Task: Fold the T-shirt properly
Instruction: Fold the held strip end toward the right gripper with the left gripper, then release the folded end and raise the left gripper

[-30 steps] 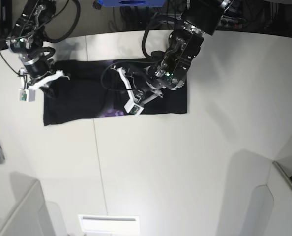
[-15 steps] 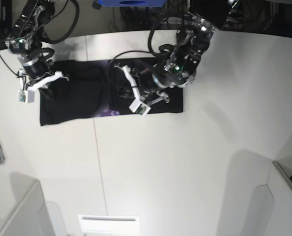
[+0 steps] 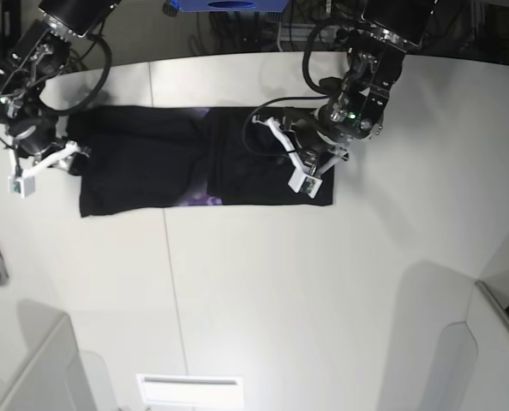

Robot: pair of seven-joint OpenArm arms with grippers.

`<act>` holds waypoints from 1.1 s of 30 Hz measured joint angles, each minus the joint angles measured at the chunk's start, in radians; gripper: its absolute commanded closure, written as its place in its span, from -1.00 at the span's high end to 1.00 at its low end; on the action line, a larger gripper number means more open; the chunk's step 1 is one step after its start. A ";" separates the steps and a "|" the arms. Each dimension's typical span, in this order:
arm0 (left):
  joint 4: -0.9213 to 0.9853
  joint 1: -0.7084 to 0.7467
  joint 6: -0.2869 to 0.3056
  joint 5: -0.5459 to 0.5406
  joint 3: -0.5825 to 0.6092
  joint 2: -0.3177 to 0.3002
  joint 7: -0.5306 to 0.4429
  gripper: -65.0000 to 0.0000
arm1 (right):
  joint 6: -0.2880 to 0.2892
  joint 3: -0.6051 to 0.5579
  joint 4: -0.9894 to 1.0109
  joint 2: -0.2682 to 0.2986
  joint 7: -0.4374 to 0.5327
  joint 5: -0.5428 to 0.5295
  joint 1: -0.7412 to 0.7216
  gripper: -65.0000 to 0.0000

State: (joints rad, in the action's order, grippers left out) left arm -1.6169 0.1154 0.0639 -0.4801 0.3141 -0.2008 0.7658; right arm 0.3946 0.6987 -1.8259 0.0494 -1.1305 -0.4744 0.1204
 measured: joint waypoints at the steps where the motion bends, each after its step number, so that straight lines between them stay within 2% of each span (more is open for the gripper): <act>1: -0.005 0.004 0.000 0.000 -0.006 -0.011 0.000 -1.00 | 0.000 0.000 0.000 -0.001 -0.012 -0.008 0.000 0.18; 6: -0.041 0.034 -0.001 -0.002 -0.073 -0.041 0.012 -1.00 | 0.019 -0.001 0.000 -0.009 -0.052 -0.011 0.000 0.19; 9: -0.080 0.054 -0.013 0.014 -0.123 -0.049 0.039 -1.00 | 0.098 -0.003 0.001 -0.020 -0.076 -0.013 -0.003 0.19; 12: -0.121 0.059 -0.023 0.033 -0.164 -0.050 0.061 -1.00 | 0.150 -0.003 0.003 -0.022 -0.131 -0.011 -0.018 0.19; 15: -0.188 0.061 -0.020 0.031 -0.206 -0.045 0.058 -1.00 | 0.205 0.007 0.067 -0.021 -0.167 -0.012 -0.061 0.19; 18: -0.257 0.073 -0.020 0.031 -0.240 -0.041 0.062 -1.00 | 0.292 0.006 0.139 -0.023 -0.208 -0.011 -0.092 0.18; 22: -0.309 0.105 -0.008 0.030 -0.328 -0.014 0.057 -1.00 | 0.297 0.007 0.165 -0.026 -0.245 -0.013 -0.094 0.18; 24: -0.306 0.126 0.053 0.031 -0.391 -0.004 0.061 -1.00 | 0.297 0.011 0.165 -0.033 -0.260 -0.068 -0.092 0.18; 26: -0.301 0.155 0.159 0.026 -0.483 -0.001 0.060 -1.00 | 0.298 0.010 0.166 -0.039 -0.278 -0.158 -0.092 0.18; 28: -0.301 0.182 0.236 0.032 -0.602 0.019 0.061 -1.00 | 0.298 0.008 0.166 -0.042 -0.277 -0.238 -0.092 0.18; 32: -0.294 0.210 0.404 0.045 -0.824 0.037 0.060 -1.00 | 0.299 0.009 0.212 -0.039 -0.278 -0.274 -0.107 0.18; 33: -0.291 0.213 0.429 0.046 -0.871 0.034 0.061 -1.00 | 0.299 0.009 0.245 -0.039 -0.278 -0.266 -0.119 0.18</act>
State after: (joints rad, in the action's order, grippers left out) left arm -1.9076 0.3283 0.4931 -0.4343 -0.5571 -0.1665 0.8268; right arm 0.6937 0.7078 -1.5814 0.0109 -1.4090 -0.7399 0.0017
